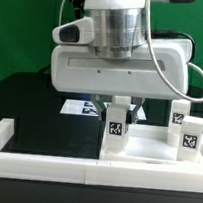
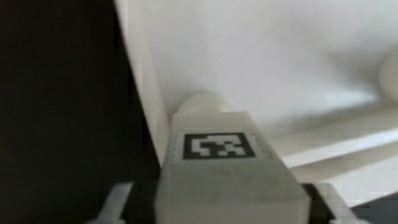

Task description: Assemble square table

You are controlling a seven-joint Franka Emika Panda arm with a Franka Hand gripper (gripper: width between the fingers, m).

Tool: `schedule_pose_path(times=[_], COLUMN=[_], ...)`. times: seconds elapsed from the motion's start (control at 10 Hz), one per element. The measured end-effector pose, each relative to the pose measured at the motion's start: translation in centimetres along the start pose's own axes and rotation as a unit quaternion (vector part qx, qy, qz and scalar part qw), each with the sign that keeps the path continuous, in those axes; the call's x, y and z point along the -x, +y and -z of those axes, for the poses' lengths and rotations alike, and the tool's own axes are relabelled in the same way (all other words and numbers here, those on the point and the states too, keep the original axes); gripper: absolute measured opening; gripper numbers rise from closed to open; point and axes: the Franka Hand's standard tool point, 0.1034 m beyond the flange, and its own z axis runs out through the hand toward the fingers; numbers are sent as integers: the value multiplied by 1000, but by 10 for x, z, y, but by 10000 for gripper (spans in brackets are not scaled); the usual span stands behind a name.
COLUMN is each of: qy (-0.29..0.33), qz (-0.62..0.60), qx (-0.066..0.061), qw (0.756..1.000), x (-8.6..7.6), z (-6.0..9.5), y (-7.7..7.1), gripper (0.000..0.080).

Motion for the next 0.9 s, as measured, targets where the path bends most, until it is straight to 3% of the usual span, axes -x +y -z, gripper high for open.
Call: schedule_pose_path(times=[0.2,0.5,0.8,0.9], qy=[11,19,17,17], qz=[-112,-261,-341,-333], qx=[-8,-16,-21,-20], qw=[994,965,940,943], x=[2,2,2,2], z=[-1,-3,-3,-3], y=[-4,-17,-19,-19], gripper=[293,293,315,315])
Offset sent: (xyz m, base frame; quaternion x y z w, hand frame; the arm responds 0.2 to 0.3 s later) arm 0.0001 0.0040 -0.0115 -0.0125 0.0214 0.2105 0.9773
